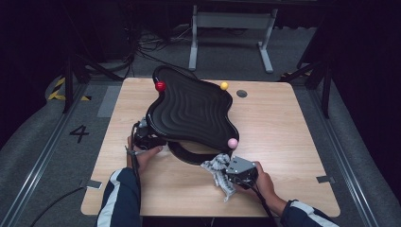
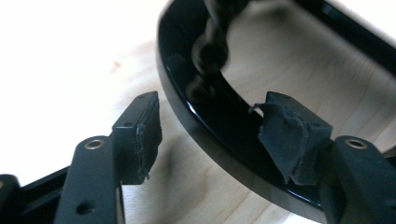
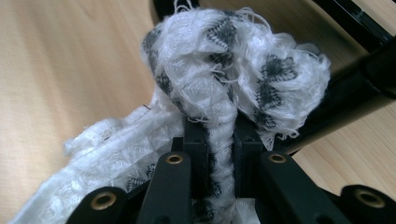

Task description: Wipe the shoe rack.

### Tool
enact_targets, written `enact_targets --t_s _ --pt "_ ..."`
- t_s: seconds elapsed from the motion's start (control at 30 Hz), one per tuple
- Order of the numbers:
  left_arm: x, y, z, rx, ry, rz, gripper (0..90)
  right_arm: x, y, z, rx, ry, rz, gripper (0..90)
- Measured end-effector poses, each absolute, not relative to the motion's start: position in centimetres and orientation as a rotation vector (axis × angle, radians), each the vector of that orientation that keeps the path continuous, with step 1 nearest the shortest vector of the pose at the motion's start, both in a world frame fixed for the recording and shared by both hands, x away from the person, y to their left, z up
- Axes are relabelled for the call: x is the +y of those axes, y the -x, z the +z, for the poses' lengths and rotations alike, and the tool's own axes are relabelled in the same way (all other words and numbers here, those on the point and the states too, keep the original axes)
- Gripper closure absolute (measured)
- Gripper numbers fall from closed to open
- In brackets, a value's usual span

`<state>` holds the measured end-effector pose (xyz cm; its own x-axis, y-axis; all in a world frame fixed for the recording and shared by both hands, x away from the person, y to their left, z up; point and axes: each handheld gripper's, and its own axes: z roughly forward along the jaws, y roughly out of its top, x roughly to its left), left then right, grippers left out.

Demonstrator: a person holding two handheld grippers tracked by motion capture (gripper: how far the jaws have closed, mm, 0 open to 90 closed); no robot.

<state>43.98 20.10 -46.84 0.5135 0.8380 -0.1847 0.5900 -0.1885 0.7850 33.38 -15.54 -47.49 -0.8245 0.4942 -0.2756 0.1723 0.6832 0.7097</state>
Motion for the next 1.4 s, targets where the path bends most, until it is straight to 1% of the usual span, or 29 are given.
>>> enact_targets --t_s 0.13,0.23,0.43,0.53,0.57,0.63,0.73,0.87,0.9,0.93,1.0,1.07,1.17,1.23,1.4 --pt "21.0 -44.5 -45.6 1.157 -1.845 0.389 32.4 -16.0 -34.0 -47.4 2.439 -0.542 0.967 79.9" --pt "21.1 -45.1 -45.0 1.145 -1.837 0.395 31.6 -16.1 -34.3 -47.4 2.444 -0.548 0.973 79.8" --pt "19.9 -46.5 -45.0 1.111 -1.863 0.395 31.5 -16.0 -34.4 -47.5 2.451 -0.511 1.001 79.2" --pt "19.2 -47.2 -45.0 1.125 -1.874 0.400 35.0 -15.8 -34.2 -47.4 2.459 -0.488 1.023 79.0" --pt "19.0 -47.5 -45.0 1.131 -1.876 0.420 38.0 -15.8 -34.1 -47.4 2.459 -0.487 1.027 79.0" --pt "18.8 -47.7 -44.9 1.128 -1.873 0.408 42.0 -15.5 -33.8 -47.3 2.457 -0.470 1.039 79.0" --pt "18.5 -47.7 -44.8 1.101 -1.882 0.408 53.8 -15.3 -33.7 -47.0 2.435 -0.478 1.080 79.3" --pt "18.4 -47.4 -44.8 1.081 -1.871 0.396 64.2 -15.4 -33.7 -46.8 2.380 -0.479 1.075 79.8" --pt "18.5 -47.3 -44.8 1.066 -1.869 0.388 64.2 -15.6 -33.8 -46.7 2.371 -0.485 1.069 79.8" --pt "18.4 -47.0 -44.9 1.067 -1.845 0.379 66.8 -15.9 -34.0 -46.7 2.360 -0.502 1.073 79.9" --pt "18.4 -46.6 -45.1 1.049 -1.849 0.364 69.4 -16.3 -34.2 -46.5 2.347 -0.519 1.071 79.9" --pt "18.4 -46.1 -45.2 1.029 -1.855 0.356 69.4 -16.7 -34.5 -46.4 2.336 -0.534 1.067 79.9" --pt "18.6 -45.3 -45.3 1.011 -1.866 0.351 71.7 -17.4 -35.1 -46.5 2.323 -0.584 1.065 79.9" --pt "18.8 -45.0 -45.4 0.990 -1.882 0.324 71.3 -18.1 -35.6 -46.4 2.311 -0.606 1.064 79.9" --pt "18.2 -44.2 -45.2 0.955 -1.915 0.326 72.1 -19.6 -36.6 -46.3 2.285 -0.665 1.061 79.9"
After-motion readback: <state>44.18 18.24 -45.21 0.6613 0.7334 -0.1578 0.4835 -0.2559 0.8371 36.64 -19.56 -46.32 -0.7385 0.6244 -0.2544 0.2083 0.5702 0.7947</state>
